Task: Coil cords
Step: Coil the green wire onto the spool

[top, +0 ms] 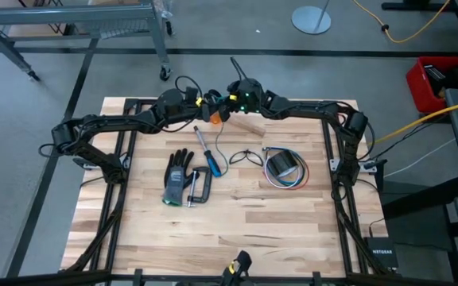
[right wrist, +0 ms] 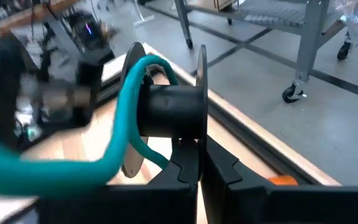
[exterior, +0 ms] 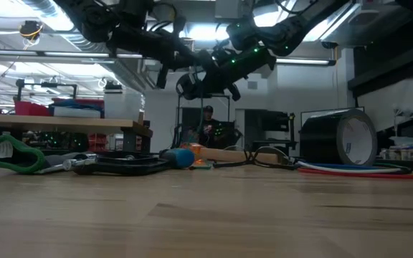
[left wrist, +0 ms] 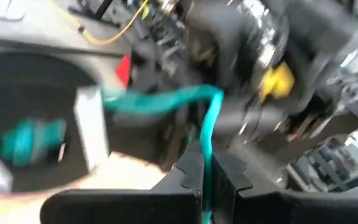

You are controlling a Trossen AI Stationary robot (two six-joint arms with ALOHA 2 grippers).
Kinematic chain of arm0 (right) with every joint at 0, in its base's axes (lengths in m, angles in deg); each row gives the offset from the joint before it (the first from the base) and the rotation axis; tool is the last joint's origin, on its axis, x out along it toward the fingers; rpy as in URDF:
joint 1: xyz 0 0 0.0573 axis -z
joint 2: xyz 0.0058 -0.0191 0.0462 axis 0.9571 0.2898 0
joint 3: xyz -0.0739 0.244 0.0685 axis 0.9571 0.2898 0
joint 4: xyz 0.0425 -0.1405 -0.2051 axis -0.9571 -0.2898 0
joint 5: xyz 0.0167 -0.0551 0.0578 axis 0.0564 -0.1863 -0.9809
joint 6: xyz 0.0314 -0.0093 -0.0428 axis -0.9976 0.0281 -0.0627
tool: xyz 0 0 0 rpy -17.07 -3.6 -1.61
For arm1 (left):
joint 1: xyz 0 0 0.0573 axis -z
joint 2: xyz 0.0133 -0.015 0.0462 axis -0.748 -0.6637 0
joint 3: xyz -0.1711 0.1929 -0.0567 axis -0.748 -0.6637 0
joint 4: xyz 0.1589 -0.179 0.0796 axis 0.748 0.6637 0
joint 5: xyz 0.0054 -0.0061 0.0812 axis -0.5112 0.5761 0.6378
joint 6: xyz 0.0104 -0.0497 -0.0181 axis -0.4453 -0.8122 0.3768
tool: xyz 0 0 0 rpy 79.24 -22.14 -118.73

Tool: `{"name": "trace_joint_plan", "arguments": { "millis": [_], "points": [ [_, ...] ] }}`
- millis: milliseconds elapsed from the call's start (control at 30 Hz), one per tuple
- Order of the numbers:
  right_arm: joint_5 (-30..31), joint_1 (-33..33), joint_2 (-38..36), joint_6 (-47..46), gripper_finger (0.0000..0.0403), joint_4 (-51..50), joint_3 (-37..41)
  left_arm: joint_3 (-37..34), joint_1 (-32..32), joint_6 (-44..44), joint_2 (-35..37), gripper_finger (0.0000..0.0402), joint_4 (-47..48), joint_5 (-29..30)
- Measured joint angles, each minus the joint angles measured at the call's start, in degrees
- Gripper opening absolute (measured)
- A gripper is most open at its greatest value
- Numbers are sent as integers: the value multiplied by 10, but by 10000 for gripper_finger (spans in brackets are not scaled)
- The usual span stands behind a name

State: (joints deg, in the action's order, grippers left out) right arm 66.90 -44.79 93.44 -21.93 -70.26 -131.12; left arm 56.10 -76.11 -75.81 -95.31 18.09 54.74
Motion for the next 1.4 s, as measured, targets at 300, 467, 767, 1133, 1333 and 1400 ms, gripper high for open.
{"name": "trace_joint_plan", "arguments": {
  "millis": [300,467,767,1133,1333,1400],
  "points": [
    [-61,35,-12,-30,1,19,0,0,3,4,0,0,83,-1],
    [-90,46,-24,-30,1,19,0,0,4,17,0,0,101,0],
    [-234,67,-60,-24,1,9,0,0,4,59,0,0,156,10],
    [-323,88,-108,61,1,-179,0,-1,2,91,-1,0,166,18],
    [-297,90,-134,150,1,-335,0,-1,-4,91,-1,0,194,21],
    [-265,89,-138,164,1,-367,0,-1,-6,91,-1,0,199,21]
  ]
}}
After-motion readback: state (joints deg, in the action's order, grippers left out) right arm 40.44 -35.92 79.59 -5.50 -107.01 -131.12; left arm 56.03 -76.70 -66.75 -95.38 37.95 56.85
